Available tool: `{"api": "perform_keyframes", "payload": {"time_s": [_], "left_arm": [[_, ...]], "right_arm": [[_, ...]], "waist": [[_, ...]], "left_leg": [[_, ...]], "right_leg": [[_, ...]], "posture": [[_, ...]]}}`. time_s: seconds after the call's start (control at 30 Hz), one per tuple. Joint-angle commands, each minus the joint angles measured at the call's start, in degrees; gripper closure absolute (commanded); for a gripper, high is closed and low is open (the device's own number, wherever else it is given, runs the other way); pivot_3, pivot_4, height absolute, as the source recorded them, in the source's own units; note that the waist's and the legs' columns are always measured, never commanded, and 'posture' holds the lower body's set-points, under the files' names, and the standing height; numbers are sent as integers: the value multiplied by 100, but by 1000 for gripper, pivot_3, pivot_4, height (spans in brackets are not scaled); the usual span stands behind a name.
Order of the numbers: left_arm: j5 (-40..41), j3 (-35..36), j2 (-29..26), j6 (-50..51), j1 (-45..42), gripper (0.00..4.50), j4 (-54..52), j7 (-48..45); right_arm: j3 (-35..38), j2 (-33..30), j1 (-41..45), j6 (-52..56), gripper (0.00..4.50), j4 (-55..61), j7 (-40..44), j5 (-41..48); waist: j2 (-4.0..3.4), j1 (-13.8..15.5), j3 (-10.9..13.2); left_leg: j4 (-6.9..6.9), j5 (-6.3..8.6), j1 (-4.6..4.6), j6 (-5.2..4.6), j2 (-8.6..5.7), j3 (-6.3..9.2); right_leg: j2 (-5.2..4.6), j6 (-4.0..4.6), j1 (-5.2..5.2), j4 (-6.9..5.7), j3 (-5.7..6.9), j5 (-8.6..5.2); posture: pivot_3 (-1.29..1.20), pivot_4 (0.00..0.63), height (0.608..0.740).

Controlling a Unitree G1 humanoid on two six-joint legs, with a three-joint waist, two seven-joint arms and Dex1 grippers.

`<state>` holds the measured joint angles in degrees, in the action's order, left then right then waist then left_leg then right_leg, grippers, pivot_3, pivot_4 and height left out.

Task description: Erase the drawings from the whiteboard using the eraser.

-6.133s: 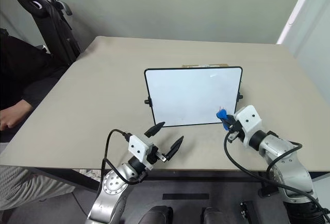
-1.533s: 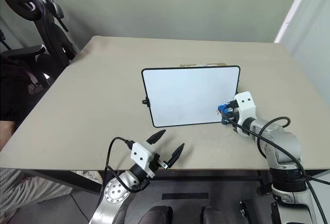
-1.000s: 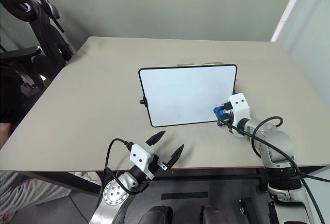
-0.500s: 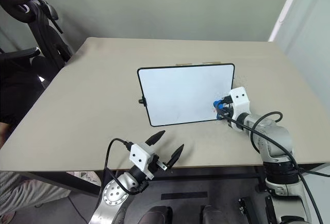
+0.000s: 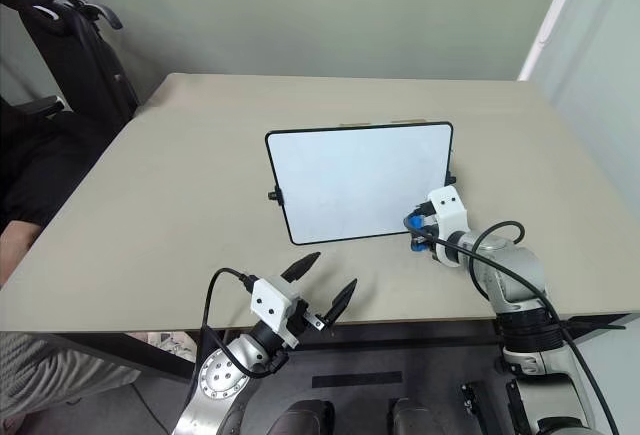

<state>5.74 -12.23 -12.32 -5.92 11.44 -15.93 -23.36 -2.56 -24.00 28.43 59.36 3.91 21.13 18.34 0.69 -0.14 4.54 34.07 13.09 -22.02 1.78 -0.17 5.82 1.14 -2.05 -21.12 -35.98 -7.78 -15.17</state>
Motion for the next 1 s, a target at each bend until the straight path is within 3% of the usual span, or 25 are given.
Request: {"api": "perform_keyframes", "payload": {"time_s": [0.03,0.37,0.7,1.0], "left_arm": [[0,-35,38,-38,-15,0,-225,27],[-5,-40,76,-41,-77,0,-146,23],[-17,-57,110,-41,-56,0,-154,16],[-25,-37,134,-76,-39,0,-146,47]], "right_arm": [[395,-262,172,-96,3979,-4,-53,-97],[641,-475,382,-242,3979,175,42,10],[91,-27,288,-93,3979,227,49,-68],[-30,-64,384,25,3979,128,112,-115]], "waist": [[1,11,1],[1,-12,1],[0,-42,1],[0,-41,1]], "left_leg": [[0,0,-1,0,0,0],[0,-12,-7,-16,2,-3],[-1,-29,9,-45,3,-2],[-1,-8,8,-14,4,-1]], "right_leg": [[0,2,0,1,0,1],[3,-12,-4,-4,0,15],[5,-17,-15,0,-7,13],[4,-10,-21,0,-7,17]], "posture": [[0,150,730],[0,150,730],[0,150,730],[0,150,730]]}}
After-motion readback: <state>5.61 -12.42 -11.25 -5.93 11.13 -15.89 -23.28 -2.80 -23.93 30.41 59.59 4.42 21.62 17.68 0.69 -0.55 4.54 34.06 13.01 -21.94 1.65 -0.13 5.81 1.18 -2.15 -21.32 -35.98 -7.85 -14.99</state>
